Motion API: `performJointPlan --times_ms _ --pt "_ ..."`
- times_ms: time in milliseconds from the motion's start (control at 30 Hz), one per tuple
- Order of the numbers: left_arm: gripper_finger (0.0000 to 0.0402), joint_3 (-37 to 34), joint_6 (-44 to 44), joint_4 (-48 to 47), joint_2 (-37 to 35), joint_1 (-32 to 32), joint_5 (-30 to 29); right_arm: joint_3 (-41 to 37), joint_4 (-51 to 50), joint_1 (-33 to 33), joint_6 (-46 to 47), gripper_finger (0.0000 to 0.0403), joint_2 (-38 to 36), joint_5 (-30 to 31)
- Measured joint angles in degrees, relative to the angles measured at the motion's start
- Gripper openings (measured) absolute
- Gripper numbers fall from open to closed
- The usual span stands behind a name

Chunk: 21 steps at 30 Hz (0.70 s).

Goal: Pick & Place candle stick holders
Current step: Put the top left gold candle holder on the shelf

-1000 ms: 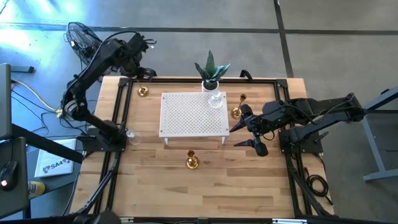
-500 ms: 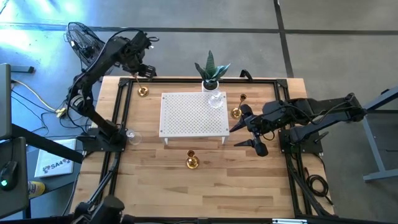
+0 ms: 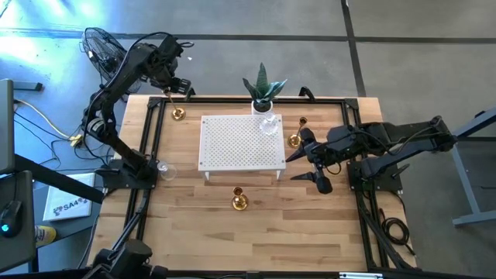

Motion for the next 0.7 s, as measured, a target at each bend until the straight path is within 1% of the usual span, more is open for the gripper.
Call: performJointPlan --times_ms 467,600,700 --pt "0.0154 -0.04 -0.02 0.12 0.00 0.00 0.23 0.00 -0.02 -0.02 0.02 0.0252 0.02 -0.07" --pt "0.0154 -0.07 -2.39 -0.26 0.42 0.00 -0.99 0.00 -0.02 -0.02 0.02 0.0252 0.02 -0.07" --pt "0.0154 -0.07 -2.58 -1.94 1.47 0.00 -1.20 0.00 -0.02 -0.02 0.03 0.0252 0.02 -0.08"
